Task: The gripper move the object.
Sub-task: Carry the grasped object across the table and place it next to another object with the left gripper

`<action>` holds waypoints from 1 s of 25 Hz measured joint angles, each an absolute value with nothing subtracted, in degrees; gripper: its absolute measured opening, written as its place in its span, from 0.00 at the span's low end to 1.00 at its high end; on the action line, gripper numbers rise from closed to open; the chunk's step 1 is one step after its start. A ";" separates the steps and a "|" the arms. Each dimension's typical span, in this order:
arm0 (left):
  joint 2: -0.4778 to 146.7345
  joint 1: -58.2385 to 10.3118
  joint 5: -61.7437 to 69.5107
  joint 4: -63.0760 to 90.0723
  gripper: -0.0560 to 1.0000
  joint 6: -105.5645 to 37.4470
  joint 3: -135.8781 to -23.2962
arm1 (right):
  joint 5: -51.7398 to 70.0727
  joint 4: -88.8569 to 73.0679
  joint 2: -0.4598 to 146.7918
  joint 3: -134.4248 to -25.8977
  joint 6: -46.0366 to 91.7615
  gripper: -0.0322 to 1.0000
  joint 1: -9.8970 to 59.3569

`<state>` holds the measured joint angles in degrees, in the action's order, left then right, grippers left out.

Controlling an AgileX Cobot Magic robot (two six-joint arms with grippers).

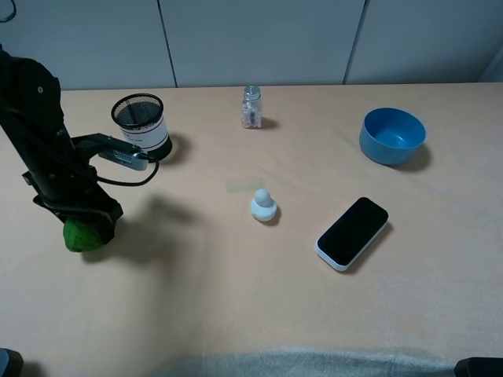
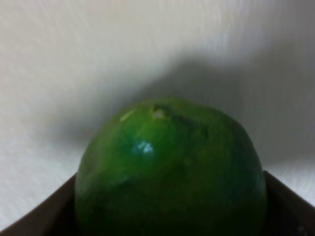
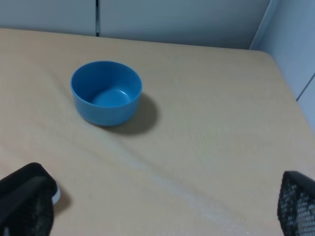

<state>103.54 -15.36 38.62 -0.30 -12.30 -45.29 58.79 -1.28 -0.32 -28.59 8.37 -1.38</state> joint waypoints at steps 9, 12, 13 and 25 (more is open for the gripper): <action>103.27 -15.36 44.23 -0.30 0.73 -8.95 -52.67 | 58.79 -1.28 -0.32 -28.59 8.37 0.70 -1.38; 101.24 -15.36 44.70 -0.30 0.73 -8.80 -53.53 | 58.79 -1.28 -0.32 -28.59 8.37 0.70 -1.38; 100.13 -15.36 44.90 -0.36 0.73 -8.77 -53.79 | 58.79 -1.28 -0.32 -28.59 8.37 0.70 -1.38; 92.77 -15.36 50.19 -3.73 0.72 -3.38 -59.93 | 58.79 -1.28 -0.32 -28.59 8.37 0.70 -1.38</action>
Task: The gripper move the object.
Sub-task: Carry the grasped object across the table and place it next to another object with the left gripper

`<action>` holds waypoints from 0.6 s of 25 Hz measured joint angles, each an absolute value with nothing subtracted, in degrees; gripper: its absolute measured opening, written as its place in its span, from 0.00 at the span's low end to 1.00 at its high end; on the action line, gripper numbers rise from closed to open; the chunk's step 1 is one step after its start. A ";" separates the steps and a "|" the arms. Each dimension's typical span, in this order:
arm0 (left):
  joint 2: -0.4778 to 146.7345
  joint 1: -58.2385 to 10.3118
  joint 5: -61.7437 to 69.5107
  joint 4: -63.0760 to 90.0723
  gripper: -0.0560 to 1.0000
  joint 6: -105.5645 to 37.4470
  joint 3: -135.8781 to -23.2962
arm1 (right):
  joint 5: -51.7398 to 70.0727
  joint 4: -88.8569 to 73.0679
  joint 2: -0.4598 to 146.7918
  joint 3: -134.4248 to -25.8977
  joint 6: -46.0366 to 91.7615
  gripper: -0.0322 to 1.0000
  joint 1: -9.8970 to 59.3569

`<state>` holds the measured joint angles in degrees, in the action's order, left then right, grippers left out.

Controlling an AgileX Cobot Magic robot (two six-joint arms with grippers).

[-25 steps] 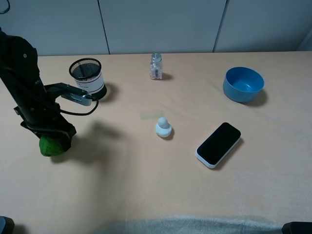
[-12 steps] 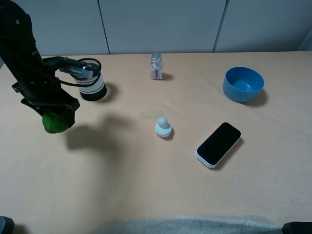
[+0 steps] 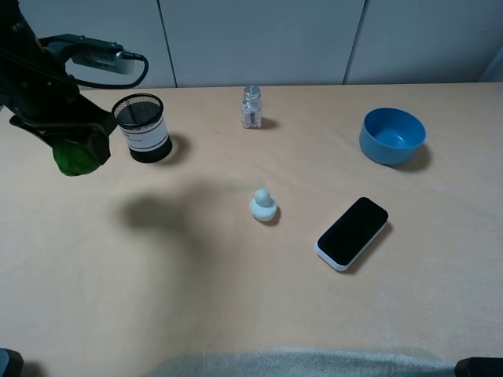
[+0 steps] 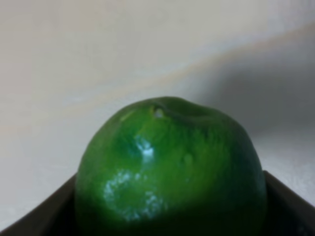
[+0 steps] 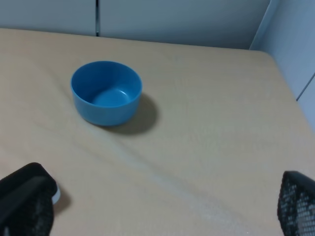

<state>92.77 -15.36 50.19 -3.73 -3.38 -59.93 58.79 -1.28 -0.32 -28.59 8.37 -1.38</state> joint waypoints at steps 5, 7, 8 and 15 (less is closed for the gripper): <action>92.77 -14.26 52.31 -6.09 0.72 0.54 -63.51 | 58.79 -1.28 -0.32 -28.59 8.37 0.70 -1.38; 92.77 -12.56 53.04 -6.22 0.72 1.19 -64.48 | 58.79 -1.28 -0.32 -28.59 8.37 0.70 -1.38; 92.77 -11.72 53.24 -6.24 0.72 1.24 -64.72 | 58.79 -1.28 -0.32 -28.59 8.37 0.70 -1.38; 92.77 -3.92 53.71 -6.42 0.72 1.34 -64.79 | 58.79 -1.28 -0.32 -28.59 8.37 0.70 -1.38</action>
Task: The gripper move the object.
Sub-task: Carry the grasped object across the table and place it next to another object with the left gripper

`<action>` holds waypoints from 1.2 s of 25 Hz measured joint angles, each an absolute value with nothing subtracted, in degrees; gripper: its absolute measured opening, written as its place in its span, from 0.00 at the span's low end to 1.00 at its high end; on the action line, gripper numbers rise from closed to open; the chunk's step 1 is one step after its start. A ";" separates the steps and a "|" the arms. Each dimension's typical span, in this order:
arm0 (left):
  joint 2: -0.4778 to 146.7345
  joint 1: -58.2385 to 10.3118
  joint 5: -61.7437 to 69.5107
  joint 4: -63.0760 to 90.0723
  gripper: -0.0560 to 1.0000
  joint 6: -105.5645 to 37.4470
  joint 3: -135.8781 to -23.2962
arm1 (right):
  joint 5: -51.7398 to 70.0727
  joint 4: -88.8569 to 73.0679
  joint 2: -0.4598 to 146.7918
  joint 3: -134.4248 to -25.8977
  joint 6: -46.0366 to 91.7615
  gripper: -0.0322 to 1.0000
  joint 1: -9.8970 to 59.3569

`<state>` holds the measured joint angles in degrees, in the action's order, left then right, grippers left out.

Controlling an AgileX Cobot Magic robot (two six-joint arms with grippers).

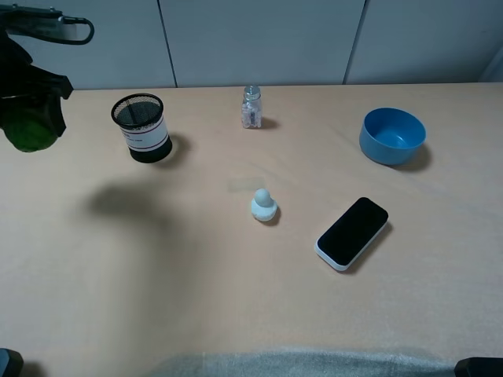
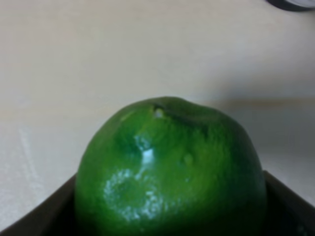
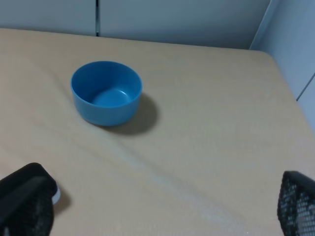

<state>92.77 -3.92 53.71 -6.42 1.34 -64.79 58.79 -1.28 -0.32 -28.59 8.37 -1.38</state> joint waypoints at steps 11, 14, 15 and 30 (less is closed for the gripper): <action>92.77 1.14 46.43 -6.40 0.72 1.34 -64.79 | 58.79 -1.28 -0.32 -28.59 8.37 0.70 -1.38; 93.09 1.14 44.74 -6.30 0.72 1.29 -65.17 | 58.79 -1.28 -0.32 -28.59 8.37 0.70 -1.38; 93.70 1.14 44.68 -6.30 0.72 1.29 -65.75 | 58.79 -1.28 -0.32 -28.59 8.37 0.70 -1.38; 105.76 1.14 45.84 -6.30 0.72 1.29 -73.82 | 58.79 -1.28 -0.32 -28.59 8.37 0.70 -1.38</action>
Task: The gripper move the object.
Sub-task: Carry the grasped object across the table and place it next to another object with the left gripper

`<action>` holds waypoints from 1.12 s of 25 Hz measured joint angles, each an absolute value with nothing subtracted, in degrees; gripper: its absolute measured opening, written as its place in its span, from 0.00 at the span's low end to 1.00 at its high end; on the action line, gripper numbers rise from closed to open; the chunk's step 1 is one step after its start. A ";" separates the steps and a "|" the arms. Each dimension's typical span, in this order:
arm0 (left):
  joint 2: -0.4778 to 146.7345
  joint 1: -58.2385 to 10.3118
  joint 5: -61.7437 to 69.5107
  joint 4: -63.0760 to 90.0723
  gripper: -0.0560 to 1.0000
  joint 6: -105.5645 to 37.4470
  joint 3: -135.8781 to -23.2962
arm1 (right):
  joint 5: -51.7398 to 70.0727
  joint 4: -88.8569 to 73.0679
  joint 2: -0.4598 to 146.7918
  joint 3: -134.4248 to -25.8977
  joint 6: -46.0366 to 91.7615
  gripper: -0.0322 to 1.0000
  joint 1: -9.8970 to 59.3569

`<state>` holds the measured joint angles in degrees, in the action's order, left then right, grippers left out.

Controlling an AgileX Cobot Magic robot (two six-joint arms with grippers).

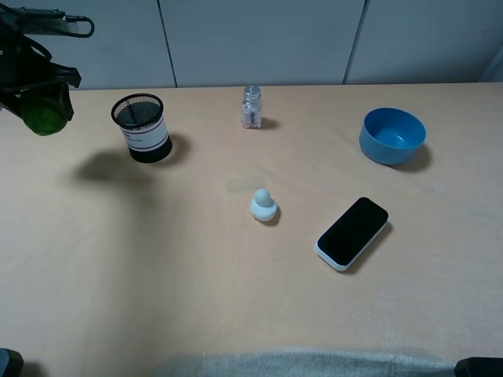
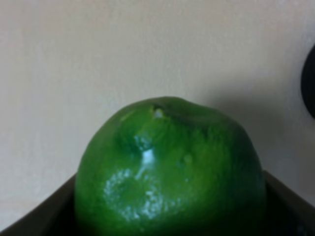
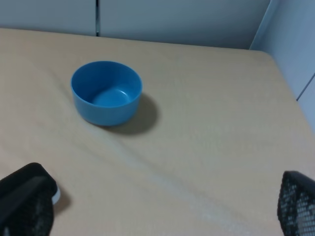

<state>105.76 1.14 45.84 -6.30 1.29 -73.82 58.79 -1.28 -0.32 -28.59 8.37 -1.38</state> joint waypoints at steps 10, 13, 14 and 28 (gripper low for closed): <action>111.44 1.14 42.77 -6.30 0.72 1.23 -75.79 | 58.79 -1.28 -0.32 -28.59 8.37 0.70 -1.38; 112.97 1.14 42.57 -6.30 0.72 1.23 -76.37 | 58.79 -1.28 -0.32 -28.59 8.37 0.70 -1.38; 113.57 1.14 42.43 -6.30 0.72 1.23 -76.52 | 58.79 -1.28 -0.32 -28.59 8.37 0.70 -1.38; 118.67 -0.35 41.39 -6.25 0.72 1.23 -79.31 | 58.79 -1.28 -0.32 -28.59 8.37 0.70 -1.38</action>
<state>118.67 -0.35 41.40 -6.25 1.23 -79.31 58.79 -1.28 -0.32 -28.59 8.37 -1.38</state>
